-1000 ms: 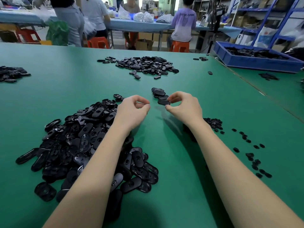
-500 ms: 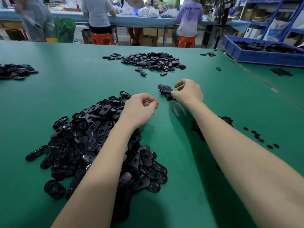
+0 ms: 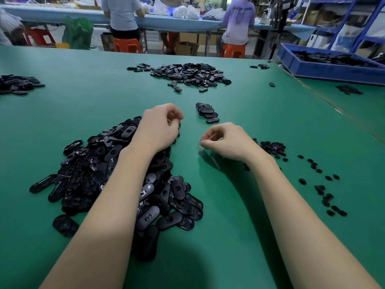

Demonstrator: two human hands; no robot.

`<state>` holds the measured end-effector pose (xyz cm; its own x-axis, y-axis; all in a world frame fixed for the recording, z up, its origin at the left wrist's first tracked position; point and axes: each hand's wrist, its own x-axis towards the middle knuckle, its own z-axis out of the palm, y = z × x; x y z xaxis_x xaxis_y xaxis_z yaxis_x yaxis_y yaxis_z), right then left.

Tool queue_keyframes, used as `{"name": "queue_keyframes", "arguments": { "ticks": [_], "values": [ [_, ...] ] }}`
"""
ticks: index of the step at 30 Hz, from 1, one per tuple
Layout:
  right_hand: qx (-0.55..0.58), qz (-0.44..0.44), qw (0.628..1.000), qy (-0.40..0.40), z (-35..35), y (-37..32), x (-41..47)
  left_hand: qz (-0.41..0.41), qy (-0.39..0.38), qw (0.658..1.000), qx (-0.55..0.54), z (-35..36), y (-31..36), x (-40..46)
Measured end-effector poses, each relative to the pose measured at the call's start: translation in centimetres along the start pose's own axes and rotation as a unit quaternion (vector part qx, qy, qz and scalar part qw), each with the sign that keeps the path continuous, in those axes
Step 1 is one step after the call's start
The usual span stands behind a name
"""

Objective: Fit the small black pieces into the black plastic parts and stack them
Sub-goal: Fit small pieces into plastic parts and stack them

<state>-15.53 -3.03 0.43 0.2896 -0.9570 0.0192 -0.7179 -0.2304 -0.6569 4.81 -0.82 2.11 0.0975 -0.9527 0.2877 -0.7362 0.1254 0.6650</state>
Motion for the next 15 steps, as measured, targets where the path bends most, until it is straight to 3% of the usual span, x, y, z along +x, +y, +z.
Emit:
{"name": "queue_keyframes", "arguments": {
  "ticks": [3, 6, 11, 15],
  "values": [
    [-0.008, -0.006, 1.0, 0.003, 0.3, 0.0, 0.0, 0.033, -0.036, 0.984, 0.173, 0.2, -0.2, -0.4],
    [-0.006, -0.004, 1.0, 0.009, 0.4, -0.1, 0.0, 0.015, -0.098, 0.956, 0.276, 0.6, -0.1, -0.7],
    [-0.007, -0.001, 1.0, 0.008, 0.4, -0.1, 0.0, -0.033, -0.056, 0.976, 0.206, 0.6, 0.3, -1.0],
    [0.003, 0.005, 1.0, 0.012, 0.3, 0.0, -0.1, -0.024, -0.041, 0.98, 0.192, 0.6, 0.7, -1.2]
  ]
}}
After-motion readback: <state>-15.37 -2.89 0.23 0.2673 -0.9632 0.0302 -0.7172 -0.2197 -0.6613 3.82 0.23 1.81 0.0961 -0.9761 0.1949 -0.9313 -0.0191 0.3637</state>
